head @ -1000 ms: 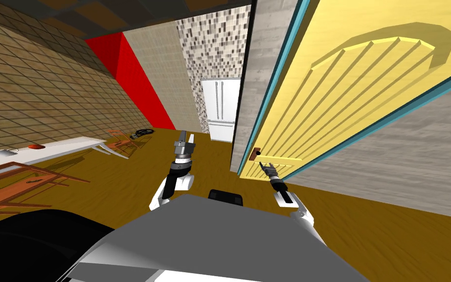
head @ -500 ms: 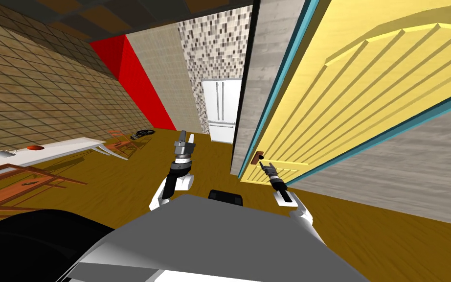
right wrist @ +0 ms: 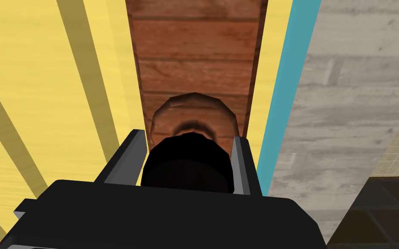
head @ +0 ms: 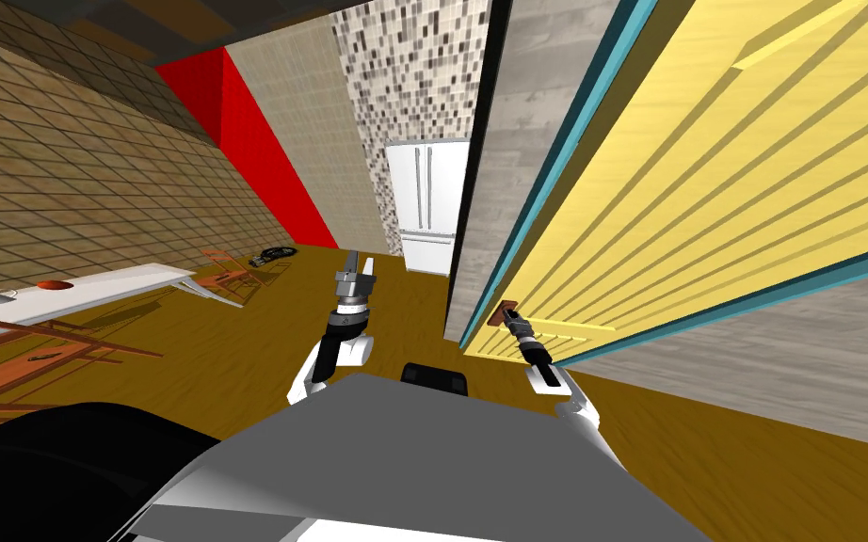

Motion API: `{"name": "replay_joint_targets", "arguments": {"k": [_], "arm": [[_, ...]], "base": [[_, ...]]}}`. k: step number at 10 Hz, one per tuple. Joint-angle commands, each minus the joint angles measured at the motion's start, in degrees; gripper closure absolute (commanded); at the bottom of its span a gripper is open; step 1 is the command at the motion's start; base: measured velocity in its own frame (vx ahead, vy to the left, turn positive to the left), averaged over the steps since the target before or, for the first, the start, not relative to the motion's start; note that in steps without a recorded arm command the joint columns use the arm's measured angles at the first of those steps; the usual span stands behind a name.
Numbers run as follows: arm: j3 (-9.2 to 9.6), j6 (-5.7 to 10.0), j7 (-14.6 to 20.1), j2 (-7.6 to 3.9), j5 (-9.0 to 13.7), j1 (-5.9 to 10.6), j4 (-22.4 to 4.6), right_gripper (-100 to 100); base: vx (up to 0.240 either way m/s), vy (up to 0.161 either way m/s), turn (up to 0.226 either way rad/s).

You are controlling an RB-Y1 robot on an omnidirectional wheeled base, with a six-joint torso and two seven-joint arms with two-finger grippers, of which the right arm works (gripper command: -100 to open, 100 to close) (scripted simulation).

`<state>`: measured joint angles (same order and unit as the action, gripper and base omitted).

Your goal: Push the door open

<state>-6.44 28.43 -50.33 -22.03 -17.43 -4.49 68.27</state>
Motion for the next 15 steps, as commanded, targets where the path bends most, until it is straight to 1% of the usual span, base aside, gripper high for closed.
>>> {"name": "replay_joint_targets", "arguments": {"k": [1, 5, 6, 7, 11, 15], "arm": [[-0.03, -0.01, 0.02, -0.02, 0.01, -0.05, -0.01, 100], [-0.03, -0.01, 0.02, -0.02, 0.01, -0.05, -0.01, 100], [0.02, -0.93, 0.22, 0.33, 1.89, -0.22, 0.05, 100], [-0.01, -1.19, 0.29, 0.43, 2.52, -0.24, 0.12, 100], [-0.25, -3.01, 0.81, 1.09, 6.93, -0.39, 0.61, 100], [-0.59, -5.58, 1.54, 2.04, 13.14, -0.60, 1.30, 100]], "base": [[-0.035, 0.007, 0.013], [-0.013, 0.000, -0.001], [-0.018, -0.037, 0.051], [-0.038, -0.045, 0.062], [-0.041, -0.041, 0.049], [-0.047, -0.054, 0.059]]}}
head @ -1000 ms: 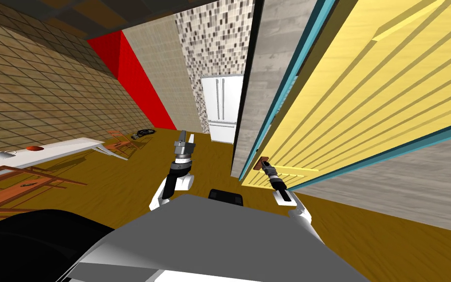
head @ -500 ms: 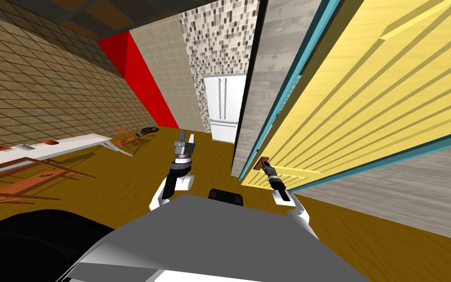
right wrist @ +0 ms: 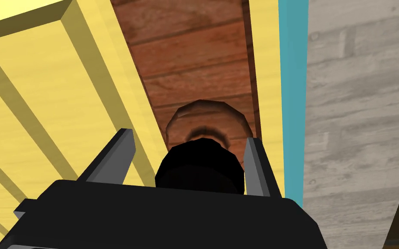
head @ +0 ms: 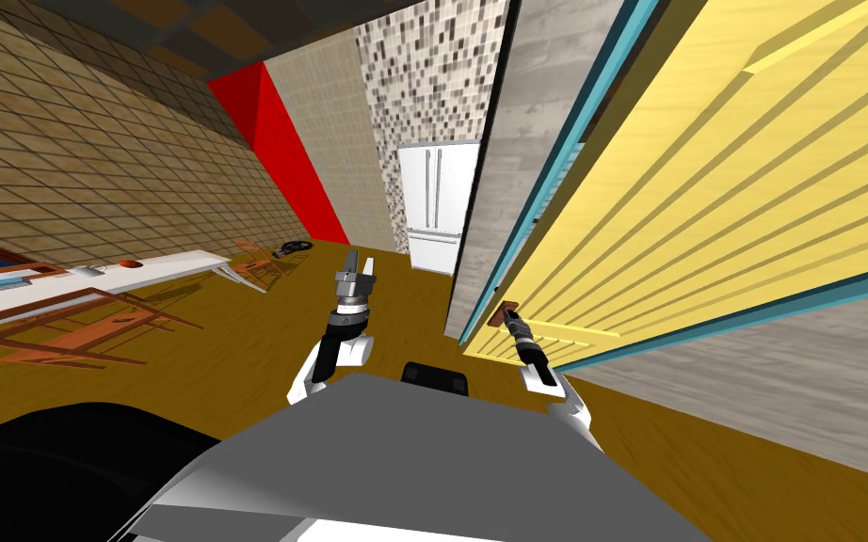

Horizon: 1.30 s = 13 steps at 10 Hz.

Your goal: Push the door open

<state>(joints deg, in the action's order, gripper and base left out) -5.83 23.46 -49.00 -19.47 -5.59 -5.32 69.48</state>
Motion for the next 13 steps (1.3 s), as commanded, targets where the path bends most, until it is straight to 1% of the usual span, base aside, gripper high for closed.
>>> {"name": "replay_joint_targets", "arguments": {"k": [1, 2, 3, 4, 8, 9, 11, 13], "arm": [[-1.31, -1.31, 0.41, -0.25, 2.86, 0.17, 0.28, 100], [-1.42, -2.13, 0.64, 0.05, 4.41, 0.11, 0.50, 100], [-1.42, -2.13, 0.64, 0.05, 5.01, 0.11, 0.50, 100], [-1.52, -2.95, 0.87, 0.36, 6.89, 0.04, 0.72, 100], [-1.52, -2.95, 0.87, 0.36, 7.00, 0.04, 0.72, 100], [-1.63, -3.77, 1.11, 0.67, 8.98, -0.03, 0.94, 100], [-1.63, -3.77, 1.11, 0.67, 8.98, -0.03, 0.94, 100], [-1.63, -3.77, 1.11, 0.67, 8.98, -0.03, 0.94, 100]], "base": [[-0.048, -0.064, 0.059], [-0.082, -0.073, 0.065], [-0.066, -0.057, 0.056], [-0.044, -0.049, 0.055], [-0.004, 0.001, -0.003], [-0.020, -0.021, 0.042], [-0.033, -0.026, 0.050], [0.008, 0.004, -0.025]]}}
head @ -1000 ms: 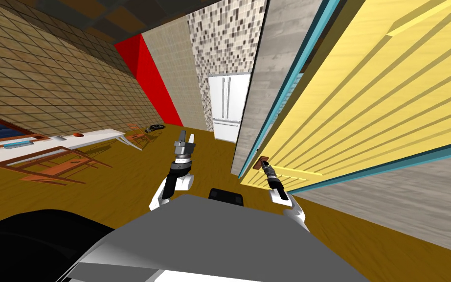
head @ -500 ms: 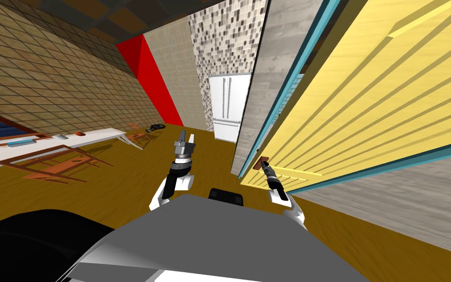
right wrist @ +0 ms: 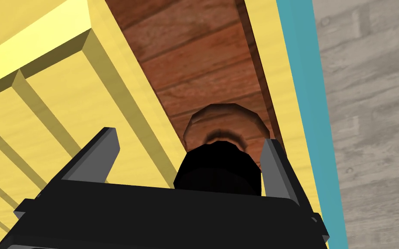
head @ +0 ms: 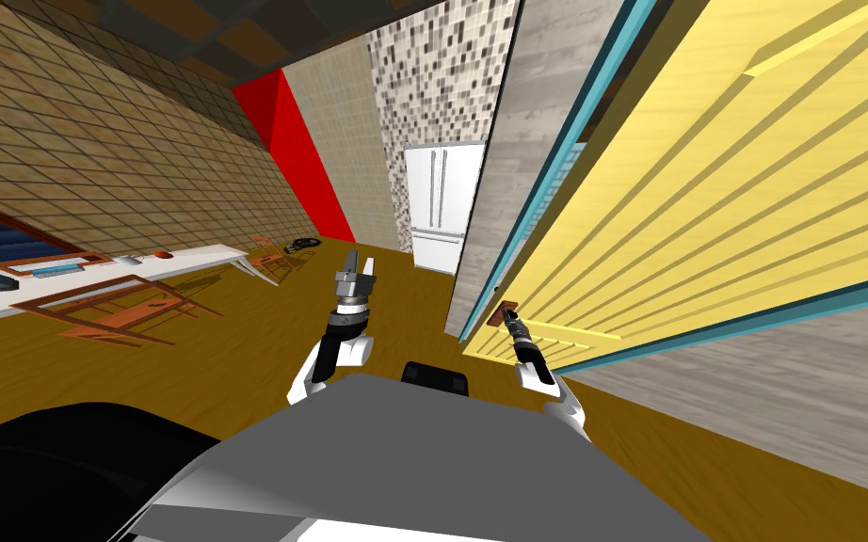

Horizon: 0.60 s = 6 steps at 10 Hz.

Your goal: Push the door open

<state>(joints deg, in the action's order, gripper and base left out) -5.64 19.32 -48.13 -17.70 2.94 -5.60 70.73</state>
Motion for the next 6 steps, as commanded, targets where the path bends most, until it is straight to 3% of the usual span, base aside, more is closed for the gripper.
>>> {"name": "replay_joint_targets", "arguments": {"k": [1, 5, 6], "arm": [[-1.82, 0.36, 0.24, -1.10, 0.45, 0.25, -0.31, 100], [-1.82, 0.36, 0.24, -1.10, 0.45, 0.25, -0.31, 100], [0.77, 0.56, 1.92, 0.24, 0.24, 0.29, -0.70, 100]], "base": [[0.000, 0.000, 0.000], [0.000, 0.000, 0.000], [-0.012, -0.013, 0.047]]}}
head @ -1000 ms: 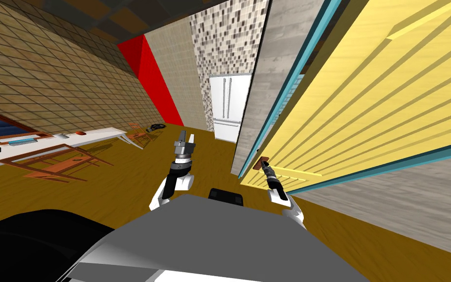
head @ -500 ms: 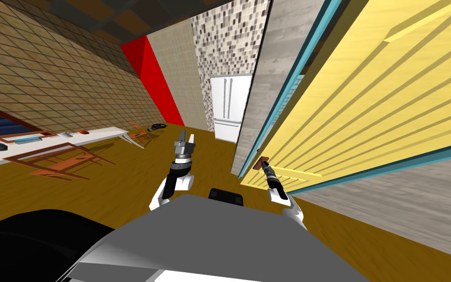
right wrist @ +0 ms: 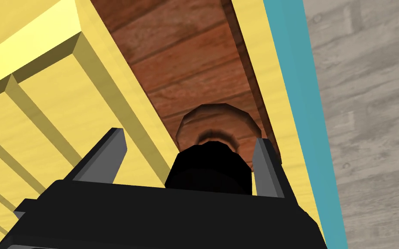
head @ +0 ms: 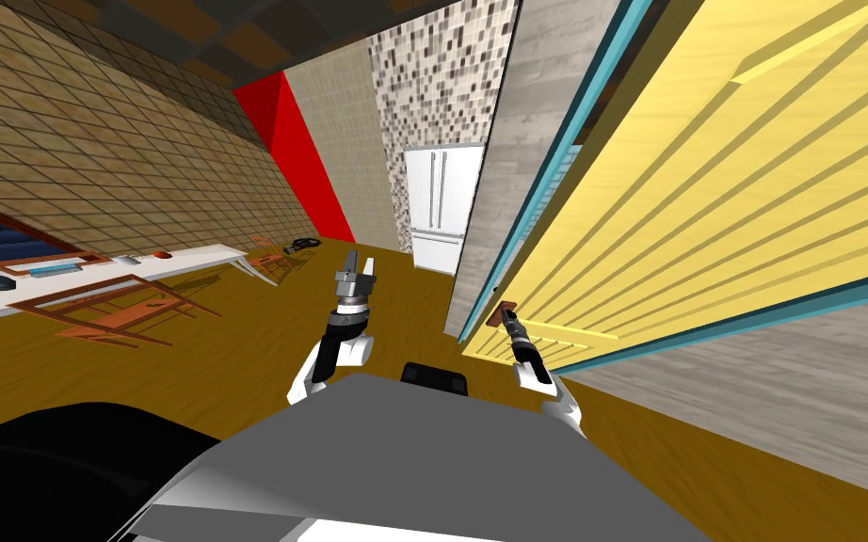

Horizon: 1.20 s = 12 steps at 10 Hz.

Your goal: Push the door open

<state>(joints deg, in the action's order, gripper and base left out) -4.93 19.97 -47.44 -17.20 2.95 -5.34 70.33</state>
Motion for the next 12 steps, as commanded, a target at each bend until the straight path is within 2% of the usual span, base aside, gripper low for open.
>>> {"name": "replay_joint_targets", "arguments": {"k": [1, 5, 12], "arm": [[0.42, -0.11, 2.06, -0.18, 0.34, -0.01, -0.19, 100], [2.05, -0.20, 5.80, 0.21, 0.81, -0.20, 0.31, 100], [6.43, -0.44, 15.63, 1.27, 2.08, -0.71, 1.64, 100]], "base": [[-0.021, -0.046, 0.038], [-0.027, -0.042, -0.007], [-0.034, -0.077, -0.007]]}}
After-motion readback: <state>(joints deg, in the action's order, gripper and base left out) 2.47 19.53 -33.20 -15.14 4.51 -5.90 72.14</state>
